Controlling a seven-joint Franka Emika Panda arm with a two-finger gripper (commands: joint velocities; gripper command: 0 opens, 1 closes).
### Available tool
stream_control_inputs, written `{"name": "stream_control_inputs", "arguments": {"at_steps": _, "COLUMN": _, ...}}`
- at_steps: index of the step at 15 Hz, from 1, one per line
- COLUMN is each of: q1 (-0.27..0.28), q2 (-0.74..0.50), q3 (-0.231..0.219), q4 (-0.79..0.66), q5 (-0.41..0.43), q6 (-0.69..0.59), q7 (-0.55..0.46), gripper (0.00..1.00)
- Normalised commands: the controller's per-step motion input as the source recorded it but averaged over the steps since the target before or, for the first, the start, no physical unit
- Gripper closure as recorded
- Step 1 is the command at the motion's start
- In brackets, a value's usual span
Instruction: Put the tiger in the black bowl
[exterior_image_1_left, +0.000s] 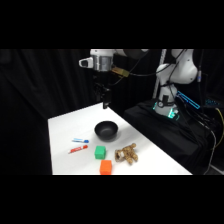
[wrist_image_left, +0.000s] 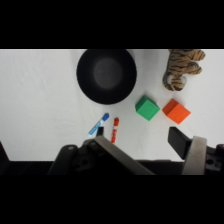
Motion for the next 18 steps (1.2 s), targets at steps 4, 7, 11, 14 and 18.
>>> {"name": "stream_control_inputs", "arguments": {"at_steps": 4, "q1": -0.010, "q2": 0.01, "q3": 0.032, "q4": 0.01, "q5": -0.026, "q6": 0.01, "q7": 0.05, "gripper": 0.00}}
{"name": "stream_control_inputs", "arguments": {"at_steps": 7, "q1": 0.021, "q2": 0.08, "q3": 0.058, "q4": 0.01, "q5": -0.046, "q6": 0.06, "q7": 0.12, "gripper": 0.00}}
{"name": "stream_control_inputs", "arguments": {"at_steps": 11, "q1": 0.057, "q2": 0.11, "q3": 0.058, "q4": -0.04, "q5": 0.003, "q6": 0.13, "q7": 0.14, "gripper": 0.00}}
{"name": "stream_control_inputs", "arguments": {"at_steps": 14, "q1": 0.077, "q2": 0.11, "q3": 0.049, "q4": -0.07, "q5": 0.059, "q6": 0.22, "q7": 0.18, "gripper": 0.00}}
{"name": "stream_control_inputs", "arguments": {"at_steps": 18, "q1": 0.080, "q2": 0.21, "q3": 0.028, "q4": -0.03, "q5": 0.035, "q6": 0.28, "q7": 0.21, "gripper": 0.00}}
